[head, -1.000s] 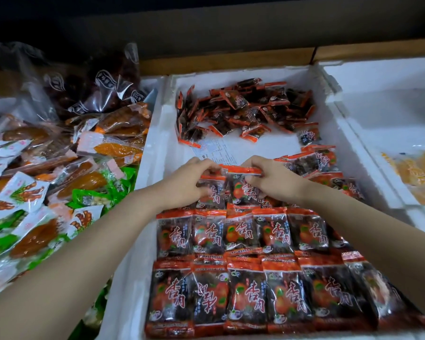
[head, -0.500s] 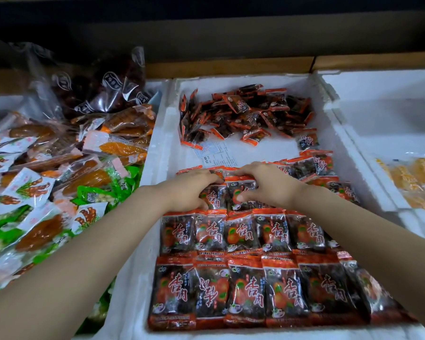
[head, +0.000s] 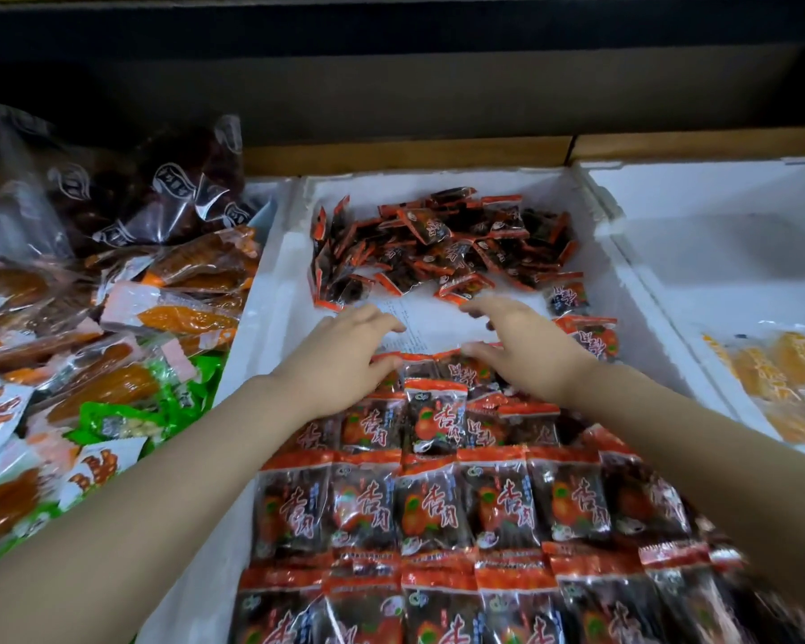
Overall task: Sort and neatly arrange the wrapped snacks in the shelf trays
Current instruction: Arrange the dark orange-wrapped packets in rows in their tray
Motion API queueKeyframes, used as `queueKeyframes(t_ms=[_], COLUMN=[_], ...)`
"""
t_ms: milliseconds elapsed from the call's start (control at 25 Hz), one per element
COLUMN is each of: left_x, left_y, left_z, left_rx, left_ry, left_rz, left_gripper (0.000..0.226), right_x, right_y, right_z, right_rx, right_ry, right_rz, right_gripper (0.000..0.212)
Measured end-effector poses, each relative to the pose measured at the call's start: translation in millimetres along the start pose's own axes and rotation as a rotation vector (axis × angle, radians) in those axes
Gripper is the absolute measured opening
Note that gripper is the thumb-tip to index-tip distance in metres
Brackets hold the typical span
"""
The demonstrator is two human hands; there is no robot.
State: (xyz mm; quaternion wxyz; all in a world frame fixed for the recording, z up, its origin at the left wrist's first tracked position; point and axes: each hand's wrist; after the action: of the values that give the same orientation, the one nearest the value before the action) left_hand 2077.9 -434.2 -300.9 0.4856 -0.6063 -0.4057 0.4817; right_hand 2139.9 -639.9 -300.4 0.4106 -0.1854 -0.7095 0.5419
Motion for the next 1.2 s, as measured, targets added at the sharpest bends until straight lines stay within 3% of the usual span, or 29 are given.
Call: queueKeyframes(t_ms=[160, 360, 520, 640, 840, 920, 1000, 1120, 1200], left_x=[5, 0, 1, 0, -7, -5, -3, -6, -13], left_y=[16, 17, 24, 25, 15, 13, 10, 4, 4], left_z=[-58, -142, -178, -182, -155, -133, -114, -86, -68], left_rx=[-0.082, -0.133, -0.099, -0.217, -0.375, -0.477, -0.550, -0.554, -0.537], left_ry=[-0.054, -0.053, -0.135, -0.209, -0.222, -0.164, -0.109, -0.162, -0.232], left_rz=[0.087, 0.133, 0.052, 0.091, -0.026, 0.090, 0.366, 0.894, 1.162], left_gripper=[0.056, 0.061, 0.061, 0.048, 0.027, 0.023, 0.013, 0.019, 0.025], right_x=[-40, -62, -64, -65, -63, -60, -53, -41, -29], right_y=[-7, 8, 13, 6, 4, 0, -6, -18, -30], right_z=[-45, -99, -116, -118, -109, -99, -86, -63, -51], right_rx=[-0.057, 0.046, 0.013, -0.028, 0.008, 0.027, 0.001, -0.082, -0.201], right_ry=[0.124, 0.189, 0.164, 0.147, 0.152, 0.145, 0.166, 0.200, 0.207], right_rz=[-0.072, -0.082, 0.101, 0.203, 0.159, 0.138, 0.173, 0.342, 0.306], right_gripper=[0.062, 0.086, 0.082, 0.072, 0.054, 0.040, 0.030, 0.036, 0.043])
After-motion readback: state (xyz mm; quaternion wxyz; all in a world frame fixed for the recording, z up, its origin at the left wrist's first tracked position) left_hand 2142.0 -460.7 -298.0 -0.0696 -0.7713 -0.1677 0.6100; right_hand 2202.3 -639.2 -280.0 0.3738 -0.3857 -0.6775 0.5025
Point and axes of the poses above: each hand's wrist, its own z-axis away from the middle knuckle, its own y-axis out of the palm, x = y × z, and after that the axes turned 6 degrees about x, right-handed
